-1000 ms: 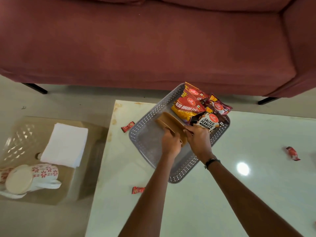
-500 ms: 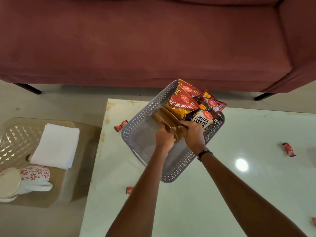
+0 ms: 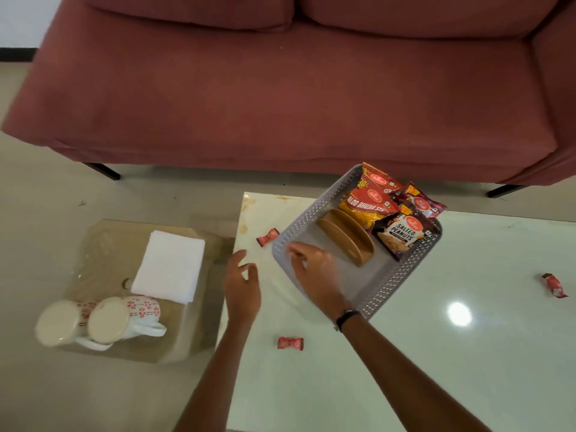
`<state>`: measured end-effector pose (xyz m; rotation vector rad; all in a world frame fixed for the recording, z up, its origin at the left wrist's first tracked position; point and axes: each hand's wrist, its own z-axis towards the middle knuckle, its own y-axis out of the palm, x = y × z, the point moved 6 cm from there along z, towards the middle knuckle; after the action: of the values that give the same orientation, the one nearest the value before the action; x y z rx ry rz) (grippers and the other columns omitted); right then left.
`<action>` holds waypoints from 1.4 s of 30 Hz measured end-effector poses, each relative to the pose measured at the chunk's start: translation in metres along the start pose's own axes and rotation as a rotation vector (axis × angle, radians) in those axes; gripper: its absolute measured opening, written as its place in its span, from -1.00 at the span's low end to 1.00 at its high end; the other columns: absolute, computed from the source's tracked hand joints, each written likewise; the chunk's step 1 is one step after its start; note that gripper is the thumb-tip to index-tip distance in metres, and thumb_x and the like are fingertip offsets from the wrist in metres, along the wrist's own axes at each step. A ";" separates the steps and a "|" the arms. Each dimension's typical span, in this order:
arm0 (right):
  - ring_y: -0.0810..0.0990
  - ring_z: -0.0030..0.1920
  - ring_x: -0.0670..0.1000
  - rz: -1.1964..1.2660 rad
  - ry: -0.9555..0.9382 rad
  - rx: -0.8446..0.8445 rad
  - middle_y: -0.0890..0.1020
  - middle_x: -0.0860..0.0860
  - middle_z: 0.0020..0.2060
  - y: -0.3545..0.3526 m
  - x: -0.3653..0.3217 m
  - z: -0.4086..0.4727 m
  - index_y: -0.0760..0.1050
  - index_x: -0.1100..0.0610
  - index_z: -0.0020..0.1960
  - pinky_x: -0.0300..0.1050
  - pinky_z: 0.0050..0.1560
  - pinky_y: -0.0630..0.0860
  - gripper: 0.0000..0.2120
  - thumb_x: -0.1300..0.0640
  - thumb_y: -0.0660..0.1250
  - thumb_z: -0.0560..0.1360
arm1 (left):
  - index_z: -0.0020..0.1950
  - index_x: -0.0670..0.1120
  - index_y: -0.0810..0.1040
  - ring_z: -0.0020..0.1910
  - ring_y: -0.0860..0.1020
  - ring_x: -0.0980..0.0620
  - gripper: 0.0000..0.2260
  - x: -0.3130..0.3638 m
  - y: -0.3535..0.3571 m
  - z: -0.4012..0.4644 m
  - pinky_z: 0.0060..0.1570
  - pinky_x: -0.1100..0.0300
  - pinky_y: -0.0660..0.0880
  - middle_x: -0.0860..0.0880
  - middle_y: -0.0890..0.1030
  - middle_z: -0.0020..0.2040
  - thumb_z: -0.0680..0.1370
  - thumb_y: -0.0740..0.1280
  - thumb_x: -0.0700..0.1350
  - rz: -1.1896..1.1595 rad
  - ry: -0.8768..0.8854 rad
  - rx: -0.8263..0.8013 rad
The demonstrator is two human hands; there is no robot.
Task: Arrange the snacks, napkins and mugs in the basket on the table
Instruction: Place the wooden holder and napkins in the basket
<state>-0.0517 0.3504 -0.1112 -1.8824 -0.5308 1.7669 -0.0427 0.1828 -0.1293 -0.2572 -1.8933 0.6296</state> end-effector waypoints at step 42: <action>0.66 0.02 -0.06 0.929 0.529 -0.033 0.66 -0.05 0.02 0.000 -0.015 0.004 0.51 0.04 0.09 -0.13 -0.03 0.64 -0.85 0.20 0.28 0.55 | 0.39 0.02 0.34 0.31 0.48 -0.13 -0.55 0.025 0.003 0.007 0.32 -0.21 0.37 -0.09 0.52 0.33 0.52 0.32 -0.01 -1.019 -0.275 -0.379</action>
<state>-0.0567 0.3413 -0.0993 -2.7246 0.6145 1.5800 -0.0591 0.1944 -0.1130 0.5685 -2.0758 -0.4030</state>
